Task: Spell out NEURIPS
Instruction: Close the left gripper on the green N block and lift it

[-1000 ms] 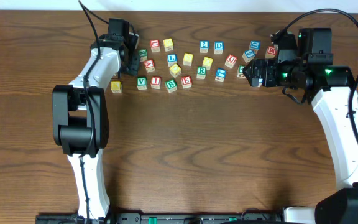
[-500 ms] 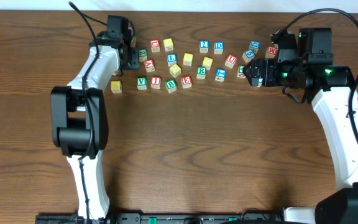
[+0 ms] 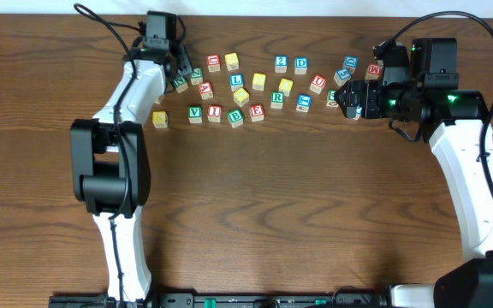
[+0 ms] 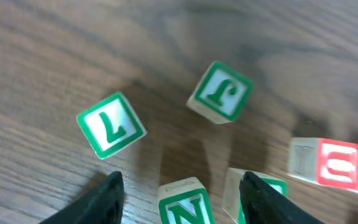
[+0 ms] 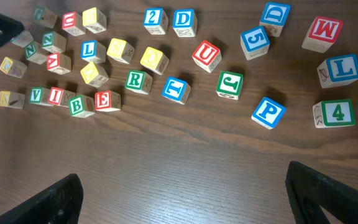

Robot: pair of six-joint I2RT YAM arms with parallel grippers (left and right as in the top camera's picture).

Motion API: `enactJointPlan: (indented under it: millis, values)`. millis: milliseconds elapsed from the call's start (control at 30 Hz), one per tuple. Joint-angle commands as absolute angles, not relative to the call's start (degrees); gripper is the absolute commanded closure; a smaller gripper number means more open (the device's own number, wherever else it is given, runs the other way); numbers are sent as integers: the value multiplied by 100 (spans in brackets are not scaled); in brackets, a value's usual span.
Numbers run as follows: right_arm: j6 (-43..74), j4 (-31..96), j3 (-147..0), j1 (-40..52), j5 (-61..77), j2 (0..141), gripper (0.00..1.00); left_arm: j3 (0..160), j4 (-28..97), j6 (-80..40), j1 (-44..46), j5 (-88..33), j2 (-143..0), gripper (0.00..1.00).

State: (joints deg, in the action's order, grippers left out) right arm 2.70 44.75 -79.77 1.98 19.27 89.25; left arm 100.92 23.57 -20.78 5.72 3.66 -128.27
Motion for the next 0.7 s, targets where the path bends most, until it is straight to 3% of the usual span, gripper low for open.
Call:
enactJointPlan:
  millis: [0,533,667]
  values:
    - [204,4462,-8082,158,1898,8927,1,10173,2351,-2436,598,698,-12999,46]
    - [204,4491,-8082,158,1898,8927,1,10125,2324,-2432,696,692,-13294,47]
    - [204,4499,-8082,158,1898,8927,1,10116,2324,-2432,694,692,-13294,51]
